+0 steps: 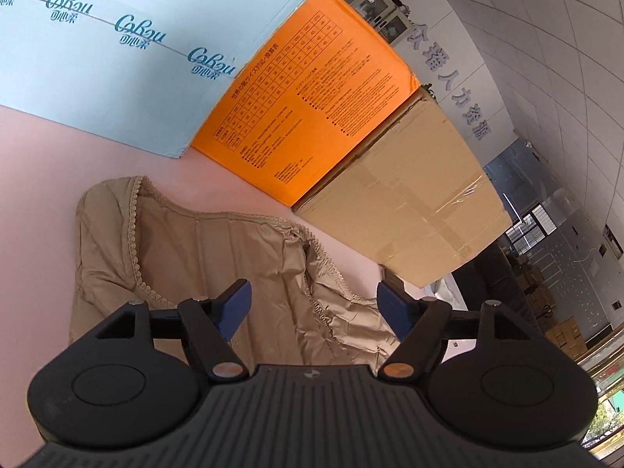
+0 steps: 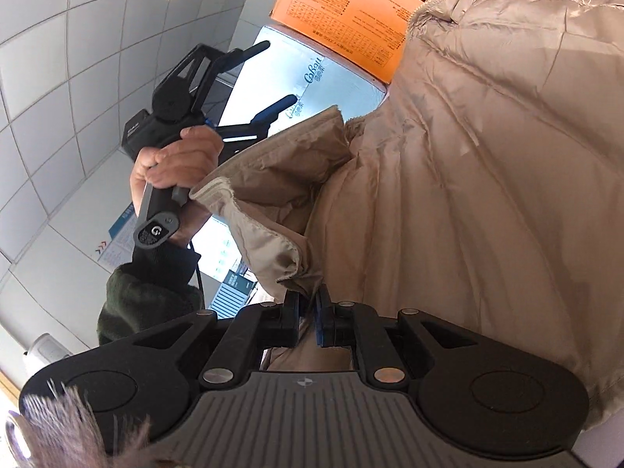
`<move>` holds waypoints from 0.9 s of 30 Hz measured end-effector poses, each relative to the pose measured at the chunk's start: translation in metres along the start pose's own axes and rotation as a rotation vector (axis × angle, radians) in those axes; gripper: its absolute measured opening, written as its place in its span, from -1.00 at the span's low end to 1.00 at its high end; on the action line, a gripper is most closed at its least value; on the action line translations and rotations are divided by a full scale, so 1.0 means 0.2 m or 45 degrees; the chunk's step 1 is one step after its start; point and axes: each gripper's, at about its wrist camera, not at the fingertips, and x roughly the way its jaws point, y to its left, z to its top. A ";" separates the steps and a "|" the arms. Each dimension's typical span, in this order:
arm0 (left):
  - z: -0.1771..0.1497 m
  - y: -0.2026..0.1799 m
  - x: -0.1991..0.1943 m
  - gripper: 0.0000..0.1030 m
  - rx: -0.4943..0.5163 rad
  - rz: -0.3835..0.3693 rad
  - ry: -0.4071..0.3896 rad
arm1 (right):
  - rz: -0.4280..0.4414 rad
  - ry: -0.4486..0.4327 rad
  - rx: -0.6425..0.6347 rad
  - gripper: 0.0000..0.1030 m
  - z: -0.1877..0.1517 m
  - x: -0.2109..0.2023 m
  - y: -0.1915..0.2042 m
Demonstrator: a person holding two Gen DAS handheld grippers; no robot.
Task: Fold clothes
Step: 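Lift and fold the jacket side over with the right tool, then release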
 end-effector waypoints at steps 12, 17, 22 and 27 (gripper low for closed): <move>-0.11 0.07 -0.04 0.59 0.193 0.072 0.021 | 0.018 0.109 -0.203 -0.15 -0.07 -0.05 0.11; -0.25 0.26 -0.34 0.61 0.351 0.200 -0.040 | 0.109 0.199 -0.287 0.43 -0.07 -0.08 0.18; -0.53 0.43 -0.68 0.63 0.492 0.296 -0.120 | 0.165 0.291 -0.276 0.63 -0.06 -0.10 0.20; -0.95 0.45 -0.94 0.65 0.774 0.228 -0.152 | 0.162 0.303 -0.240 0.64 -0.07 -0.16 0.16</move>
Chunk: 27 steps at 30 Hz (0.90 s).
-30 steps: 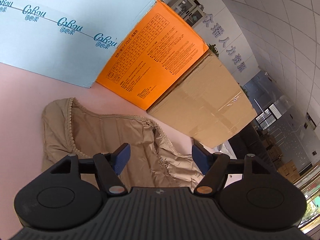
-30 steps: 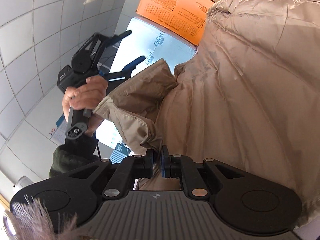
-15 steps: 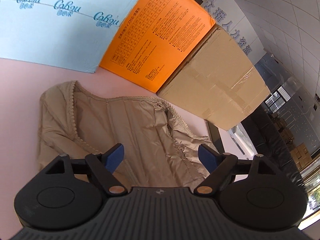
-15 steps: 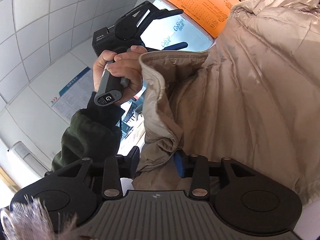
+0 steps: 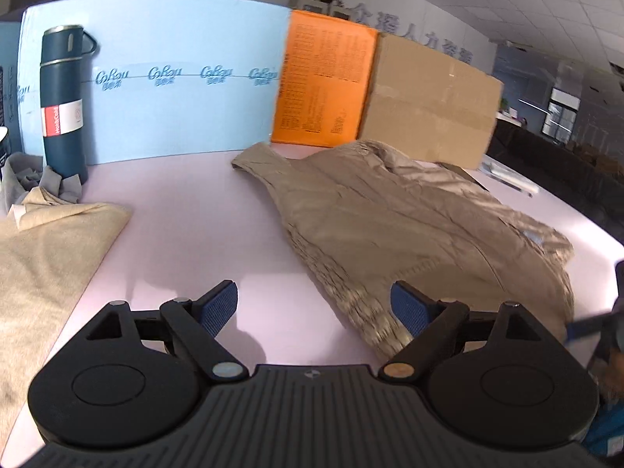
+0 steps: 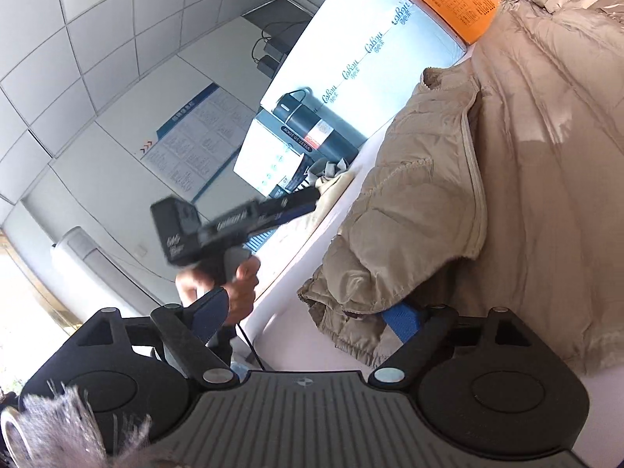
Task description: Fold clothes
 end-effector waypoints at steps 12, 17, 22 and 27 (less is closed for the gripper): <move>-0.29 -0.34 -0.11 0.65 0.204 0.034 -0.113 | -0.106 -0.107 0.206 -0.59 0.05 0.03 -0.14; -0.28 -0.35 -0.02 0.65 0.100 0.204 -0.084 | 0.000 -0.185 0.304 -0.76 0.08 0.03 -0.17; -0.29 -0.40 0.02 -0.04 0.139 0.453 -0.130 | 0.103 -0.215 0.242 -0.77 0.12 0.04 -0.10; -0.35 -0.43 -0.03 -0.48 0.244 0.551 -0.176 | -0.110 -0.098 0.161 -0.77 0.10 0.08 -0.11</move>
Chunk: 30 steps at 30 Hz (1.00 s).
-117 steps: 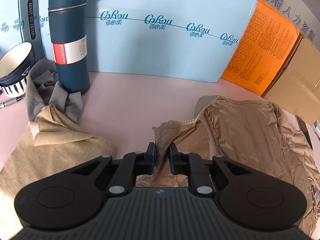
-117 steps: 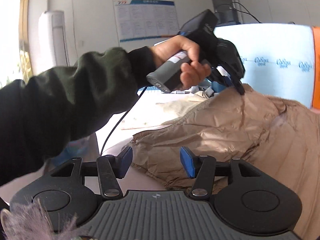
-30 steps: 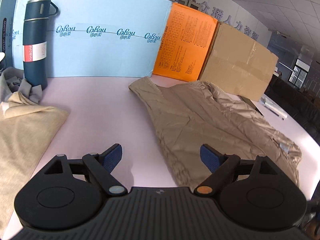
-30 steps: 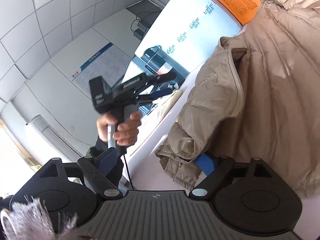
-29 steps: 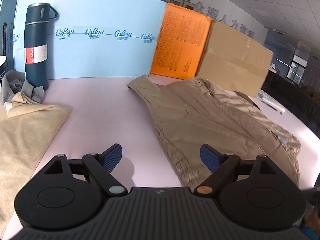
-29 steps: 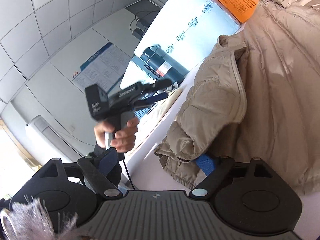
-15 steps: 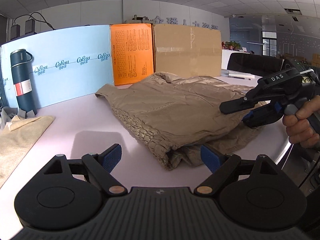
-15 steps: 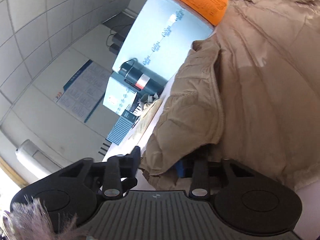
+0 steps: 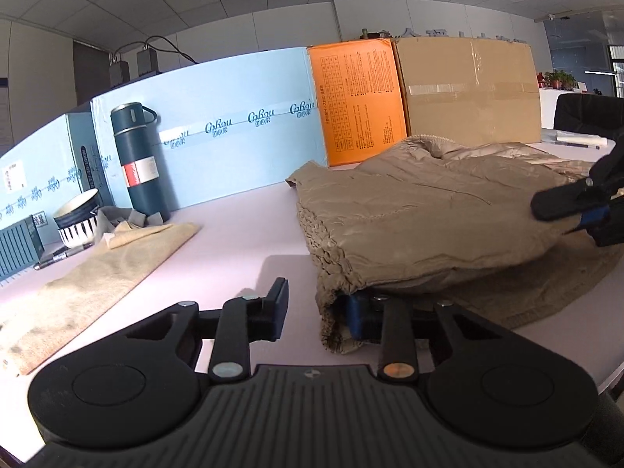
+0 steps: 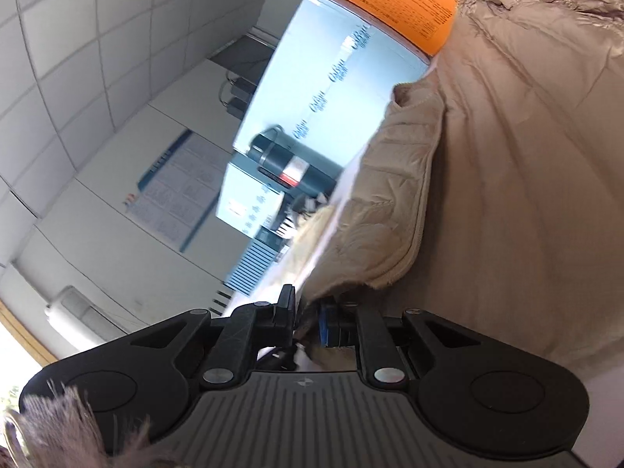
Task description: Fold clothes
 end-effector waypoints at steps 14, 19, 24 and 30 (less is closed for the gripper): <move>-0.04 -0.07 -0.03 -0.24 0.264 0.033 -0.087 | -0.159 -0.136 -0.179 0.41 0.32 -0.12 0.04; -0.06 -0.08 -0.04 -0.69 0.359 -0.040 -0.084 | -0.217 -0.129 -0.141 0.45 0.64 0.13 -0.07; -0.05 -0.07 -0.03 -0.69 0.406 -0.083 -0.053 | -0.253 -0.010 -0.046 0.41 0.88 0.50 -0.24; -0.05 -0.09 -0.01 -0.72 0.458 -0.114 -0.033 | -0.313 0.057 -0.118 0.41 1.08 0.81 -0.36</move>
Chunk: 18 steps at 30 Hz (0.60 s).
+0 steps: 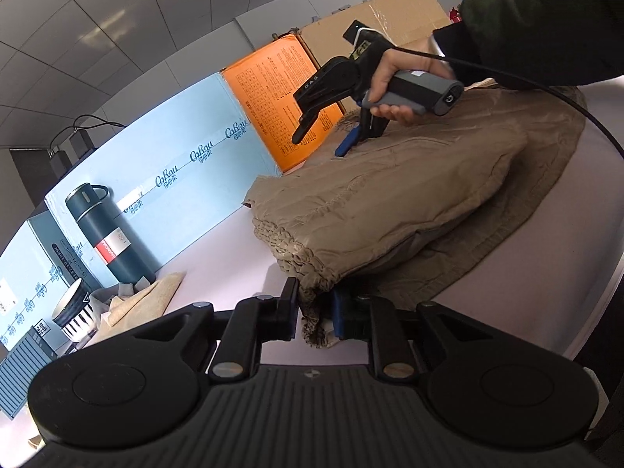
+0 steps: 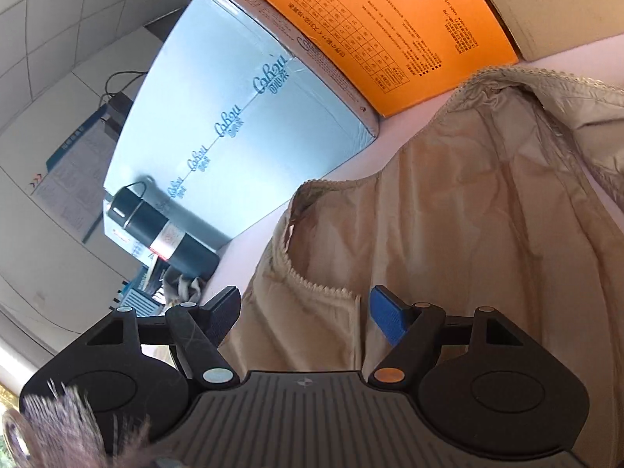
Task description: Fold clothes
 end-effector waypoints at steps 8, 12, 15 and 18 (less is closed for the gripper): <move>0.00 0.00 0.00 -0.72 -0.016 0.003 0.000 | 0.115 0.185 -0.012 0.08 0.02 0.08 -0.07; 0.00 0.00 0.01 -0.72 -0.030 0.014 0.002 | 0.064 0.251 -0.095 -0.73 -0.04 0.04 -0.04; 0.00 0.01 0.01 -0.71 -0.072 0.017 0.018 | 0.024 0.209 -0.184 -0.90 -0.10 0.00 0.01; 0.00 0.03 0.00 -0.70 -0.120 0.013 0.032 | 0.012 0.136 -0.225 -0.92 -0.11 -0.07 0.05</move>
